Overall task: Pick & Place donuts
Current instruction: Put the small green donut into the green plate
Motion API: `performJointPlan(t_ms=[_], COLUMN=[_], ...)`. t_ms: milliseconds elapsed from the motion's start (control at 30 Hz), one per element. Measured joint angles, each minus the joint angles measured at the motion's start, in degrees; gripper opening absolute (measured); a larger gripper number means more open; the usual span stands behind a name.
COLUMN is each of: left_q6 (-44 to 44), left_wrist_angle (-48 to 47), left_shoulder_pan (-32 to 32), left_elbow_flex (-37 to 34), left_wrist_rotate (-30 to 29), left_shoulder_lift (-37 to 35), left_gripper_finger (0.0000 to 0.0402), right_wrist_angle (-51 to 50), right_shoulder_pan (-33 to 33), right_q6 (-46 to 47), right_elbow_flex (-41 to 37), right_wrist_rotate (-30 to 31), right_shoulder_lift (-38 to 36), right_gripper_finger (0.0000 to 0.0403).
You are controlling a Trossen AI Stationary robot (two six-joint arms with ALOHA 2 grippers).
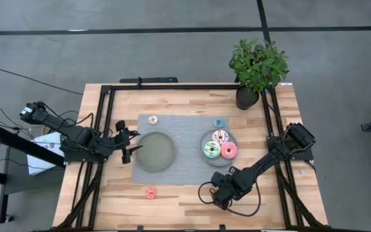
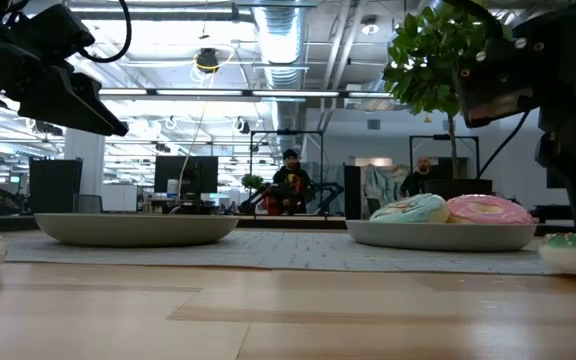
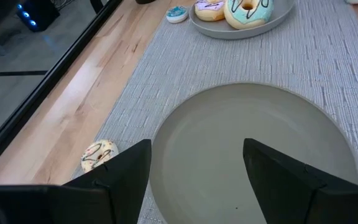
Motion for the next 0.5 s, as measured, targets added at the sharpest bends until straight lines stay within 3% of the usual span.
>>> performJointPlan(t_ms=[367, 500], left_q6=[-0.1, 0.8], left_wrist_angle=[0.7, 4.3], left_shoulder_pan=[0.0, 0.0], left_elbow_flex=[0.0, 0.0], left_wrist_rotate=[0.0, 2.9], left_shoulder_lift=[0.0, 0.0], left_gripper_finger=[0.0248, 0.0248], right_wrist_angle=[-0.5, 1.5], right_shoulder_pan=[1.1, 1.6], right_q6=[-0.7, -3.9], right_elbow_flex=[0.1, 0.1], right_wrist_rotate=[0.6, 4.7], right_shoulder_lift=[-7.0, -9.6], right_gripper_finger=[0.0141, 0.0143])
